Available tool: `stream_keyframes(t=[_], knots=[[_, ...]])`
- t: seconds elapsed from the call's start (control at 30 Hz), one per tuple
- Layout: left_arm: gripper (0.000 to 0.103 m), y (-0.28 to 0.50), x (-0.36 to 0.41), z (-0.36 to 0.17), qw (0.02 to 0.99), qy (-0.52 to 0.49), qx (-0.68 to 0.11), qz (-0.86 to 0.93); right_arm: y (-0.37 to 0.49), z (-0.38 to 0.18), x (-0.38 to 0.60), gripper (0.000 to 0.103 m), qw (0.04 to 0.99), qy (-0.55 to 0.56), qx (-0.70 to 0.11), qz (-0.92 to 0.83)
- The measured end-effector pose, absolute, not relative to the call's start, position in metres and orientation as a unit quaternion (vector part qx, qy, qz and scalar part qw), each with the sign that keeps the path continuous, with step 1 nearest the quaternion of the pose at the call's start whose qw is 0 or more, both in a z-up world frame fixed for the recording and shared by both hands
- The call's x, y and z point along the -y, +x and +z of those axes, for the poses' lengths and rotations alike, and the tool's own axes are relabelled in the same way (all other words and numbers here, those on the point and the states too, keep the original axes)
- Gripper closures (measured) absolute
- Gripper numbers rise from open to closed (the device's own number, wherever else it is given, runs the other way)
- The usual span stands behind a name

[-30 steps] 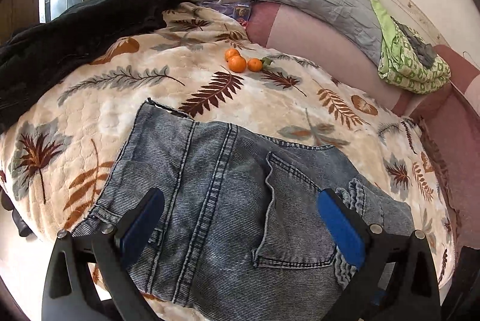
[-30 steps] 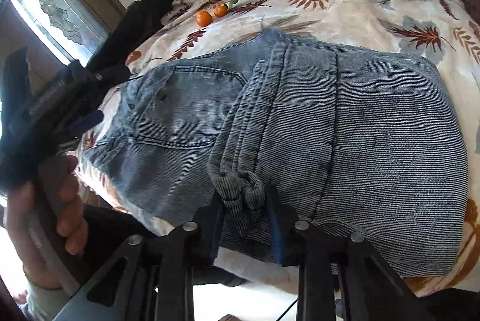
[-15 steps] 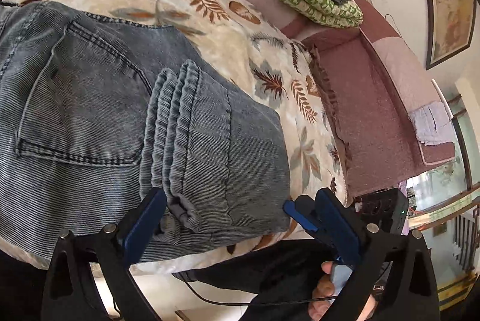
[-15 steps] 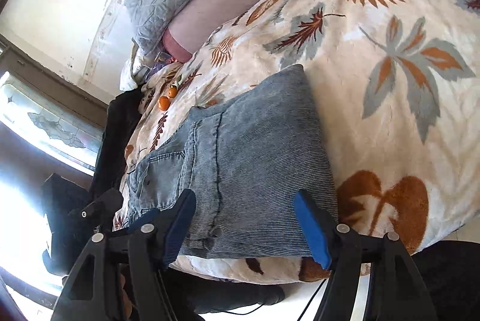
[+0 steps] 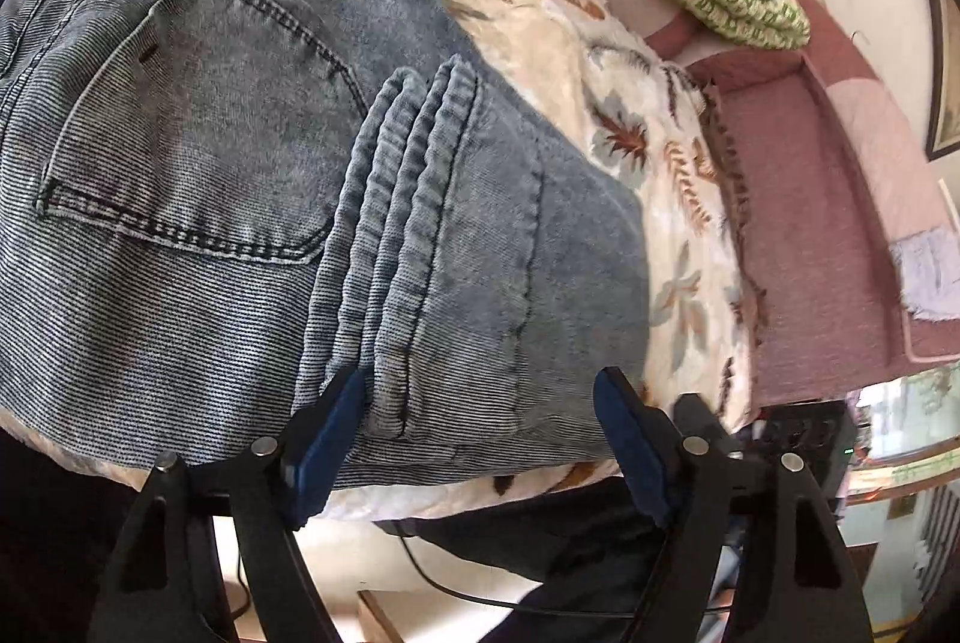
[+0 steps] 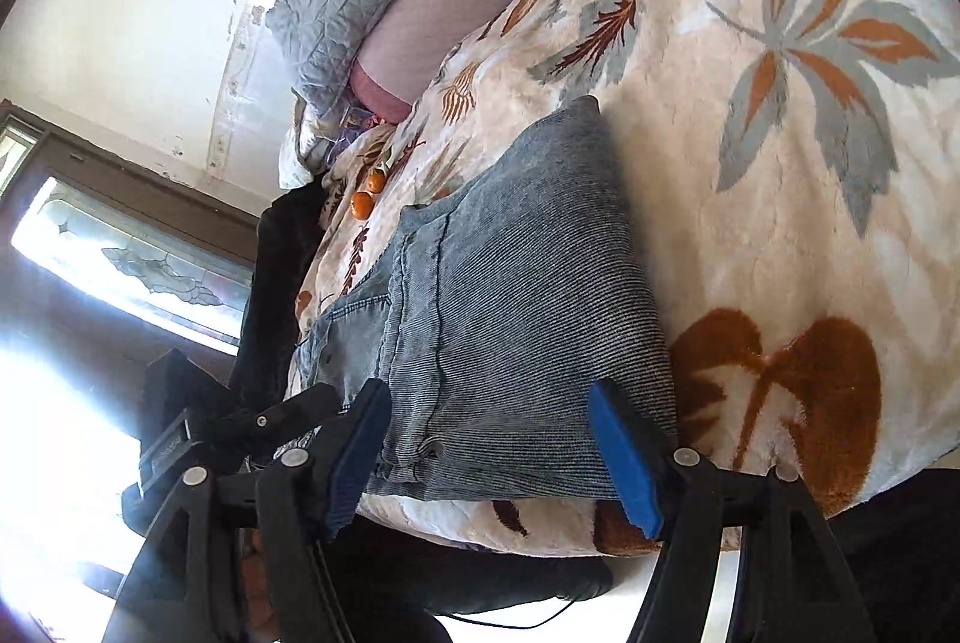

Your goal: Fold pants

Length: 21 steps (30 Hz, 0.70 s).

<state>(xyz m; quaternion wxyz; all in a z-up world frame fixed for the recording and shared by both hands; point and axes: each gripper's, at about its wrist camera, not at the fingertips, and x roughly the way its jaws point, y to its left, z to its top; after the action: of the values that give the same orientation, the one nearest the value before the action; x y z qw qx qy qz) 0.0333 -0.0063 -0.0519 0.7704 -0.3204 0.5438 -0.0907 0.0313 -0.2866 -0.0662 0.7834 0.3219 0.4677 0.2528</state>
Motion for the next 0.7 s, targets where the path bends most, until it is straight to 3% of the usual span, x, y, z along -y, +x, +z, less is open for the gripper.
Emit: stream_keyframes(t=[0.07, 0.1, 0.13, 0.43, 0.5, 0.57, 0.63, 0.7], knots=[[0.052, 0.032, 0.006, -0.052, 0.778, -0.296, -0.552, -0.057, 0.031, -0.066, 0.288, 0.031, 0.782, 0.326, -0.467, 0.253], [0.078, 0.031, 0.005, -0.052, 0.781, -0.279, -0.558, -0.038, 0.03, -0.066, 0.289, 0.031, 0.782, 0.327, -0.466, 0.253], [0.088, 0.03, 0.003, -0.054, 0.781, -0.269, -0.563, -0.028, 0.029, -0.065, 0.29, 0.031, 0.783, 0.327, -0.465, 0.252], [0.09, 0.015, -0.002, -0.056, 0.79, -0.249, -0.559, -0.025, 0.033, -0.038, 0.307, 0.031, 0.783, 0.37, -0.433, 0.249], [0.09, 0.012, 0.0, -0.056, 0.792, -0.245, -0.559, -0.023, 0.041, -0.03, 0.303, 0.027, 0.783, 0.367, -0.43, 0.259], [0.09, 0.013, 0.001, -0.056, 0.793, -0.244, -0.558, -0.023, 0.051, -0.043, 0.292, 0.02, 0.763, 0.363, -0.462, 0.268], [0.089, 0.014, 0.0, -0.058, 0.788, -0.252, -0.561, -0.021, 0.06, -0.083, 0.275, 0.016, 0.734, 0.322, -0.549, 0.238], [0.088, 0.011, -0.004, -0.055, 0.786, -0.261, -0.56, -0.022, 0.054, -0.079, 0.274, 0.016, 0.752, 0.306, -0.526, 0.252]])
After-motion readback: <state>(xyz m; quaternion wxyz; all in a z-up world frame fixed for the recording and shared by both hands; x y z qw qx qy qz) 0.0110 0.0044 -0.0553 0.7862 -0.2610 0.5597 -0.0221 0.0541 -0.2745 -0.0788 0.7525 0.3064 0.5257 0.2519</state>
